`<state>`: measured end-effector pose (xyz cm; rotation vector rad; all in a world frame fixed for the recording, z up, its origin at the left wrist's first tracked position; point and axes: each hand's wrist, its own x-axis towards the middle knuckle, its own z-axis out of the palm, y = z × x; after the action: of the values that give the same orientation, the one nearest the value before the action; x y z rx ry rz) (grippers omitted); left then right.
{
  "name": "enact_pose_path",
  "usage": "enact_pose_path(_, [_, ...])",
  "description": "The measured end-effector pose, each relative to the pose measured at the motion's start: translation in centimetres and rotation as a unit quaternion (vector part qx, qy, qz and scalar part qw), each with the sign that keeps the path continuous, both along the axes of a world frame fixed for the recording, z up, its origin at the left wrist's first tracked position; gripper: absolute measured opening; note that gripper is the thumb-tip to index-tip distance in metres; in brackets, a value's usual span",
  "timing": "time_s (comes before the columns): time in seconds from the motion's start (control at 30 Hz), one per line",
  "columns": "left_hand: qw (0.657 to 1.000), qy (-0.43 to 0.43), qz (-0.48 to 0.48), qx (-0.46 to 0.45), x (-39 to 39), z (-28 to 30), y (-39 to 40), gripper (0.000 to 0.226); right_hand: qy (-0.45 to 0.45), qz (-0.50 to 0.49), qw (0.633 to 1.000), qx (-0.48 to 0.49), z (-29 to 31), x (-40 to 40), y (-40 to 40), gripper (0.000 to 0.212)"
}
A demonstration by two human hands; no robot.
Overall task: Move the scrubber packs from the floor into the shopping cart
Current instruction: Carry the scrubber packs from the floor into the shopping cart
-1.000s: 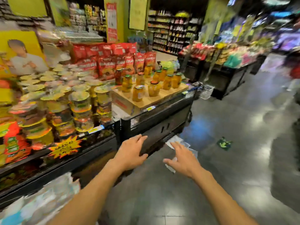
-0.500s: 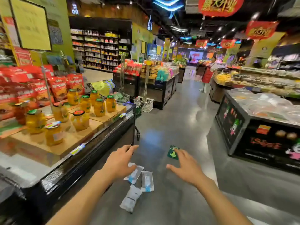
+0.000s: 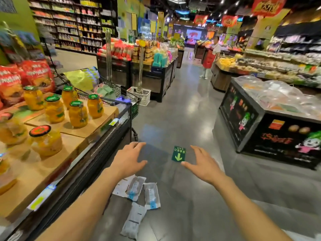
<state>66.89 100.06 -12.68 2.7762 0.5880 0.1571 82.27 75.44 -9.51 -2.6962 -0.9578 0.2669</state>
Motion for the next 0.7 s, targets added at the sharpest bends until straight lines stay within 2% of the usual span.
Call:
enact_pose_path(0.27, [0.998,0.047,0.032,-0.035,13.7,-5.3,10.1,0.075,0.048,0.027,0.997,-0.052,-6.0,14.2,10.1,0.088])
enact_pose_path(0.4, [0.998,0.05,0.031,-0.036,21.0,-9.9,14.9,0.073,0.067,0.042,0.995,-0.064,-11.3,21.3,15.2,0.086])
enact_pose_path(0.5, [0.996,0.051,0.039,-0.064,24.9,-16.8,18.2,0.07,0.094,0.031,0.993,-0.07,-18.5,26.0,18.7,0.087])
enact_pose_path(0.7, [0.979,0.131,0.072,-0.14,29.2,-36.6,22.3,0.072,0.177,-0.009,0.98,-0.091,-37.3,31.3,22.9,0.088])
